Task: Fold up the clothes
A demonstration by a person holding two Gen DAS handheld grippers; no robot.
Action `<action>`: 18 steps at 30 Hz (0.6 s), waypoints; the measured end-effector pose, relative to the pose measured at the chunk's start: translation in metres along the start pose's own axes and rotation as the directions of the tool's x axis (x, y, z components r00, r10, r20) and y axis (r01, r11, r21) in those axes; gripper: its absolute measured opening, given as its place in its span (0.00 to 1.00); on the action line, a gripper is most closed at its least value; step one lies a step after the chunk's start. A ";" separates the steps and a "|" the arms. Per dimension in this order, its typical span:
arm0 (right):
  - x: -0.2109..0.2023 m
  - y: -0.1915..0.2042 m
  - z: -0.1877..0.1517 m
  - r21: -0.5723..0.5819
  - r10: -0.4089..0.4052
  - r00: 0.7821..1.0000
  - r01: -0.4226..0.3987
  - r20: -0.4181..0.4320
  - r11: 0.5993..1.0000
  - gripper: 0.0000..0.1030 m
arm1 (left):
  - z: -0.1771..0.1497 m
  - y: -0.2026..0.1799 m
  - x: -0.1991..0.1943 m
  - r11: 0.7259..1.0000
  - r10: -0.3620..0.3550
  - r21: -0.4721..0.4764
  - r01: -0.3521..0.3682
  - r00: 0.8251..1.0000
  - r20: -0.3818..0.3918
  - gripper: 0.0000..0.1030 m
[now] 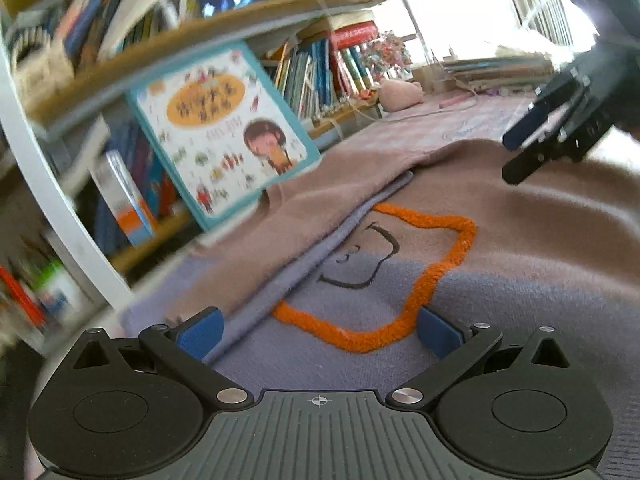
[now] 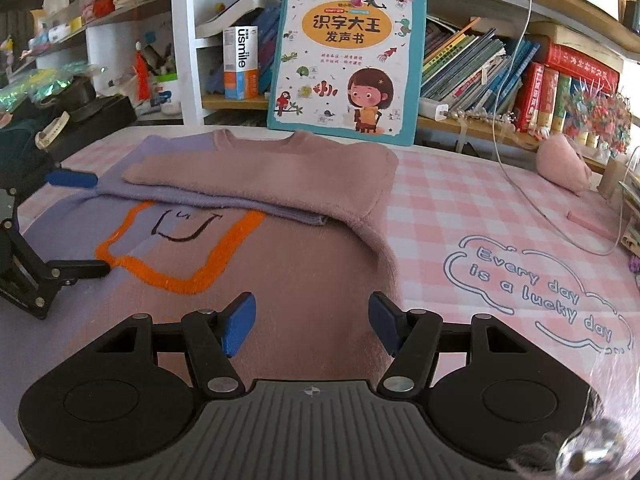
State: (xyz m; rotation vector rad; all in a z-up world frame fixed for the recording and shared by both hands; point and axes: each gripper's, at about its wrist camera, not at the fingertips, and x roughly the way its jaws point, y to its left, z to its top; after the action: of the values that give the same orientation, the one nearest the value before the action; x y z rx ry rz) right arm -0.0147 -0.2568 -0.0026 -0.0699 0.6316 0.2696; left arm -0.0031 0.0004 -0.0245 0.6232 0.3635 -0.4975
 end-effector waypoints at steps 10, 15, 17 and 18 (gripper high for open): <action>-0.010 -0.014 -0.022 0.026 0.050 0.998 -0.051 0.028 0.998 0.65 | 0.011 -0.021 -0.016 0.987 0.153 0.066 -0.146 0.980 -0.125 1.00; -0.014 -0.021 -0.028 0.050 0.066 0.997 -0.068 0.032 0.996 0.70 | 0.007 -0.007 -0.030 0.980 0.159 -0.076 -0.185 0.952 -0.263 1.00; -0.016 -0.023 -0.030 0.066 0.080 0.996 -0.082 0.036 0.994 0.73 | 0.005 -0.003 -0.039 0.970 0.148 -0.147 -0.196 0.947 -0.286 1.00; -0.018 -0.024 -0.031 0.074 0.089 0.995 -0.092 0.037 0.993 0.75 | 0.003 -0.001 -0.044 0.963 0.141 -0.183 -0.200 0.945 -0.294 1.00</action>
State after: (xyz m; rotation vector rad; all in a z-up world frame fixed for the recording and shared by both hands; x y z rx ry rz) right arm -0.0400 -0.2887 -0.0177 0.0362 0.6120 0.3337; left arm -0.0395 0.0120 -0.0019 0.5128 0.6153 -0.1985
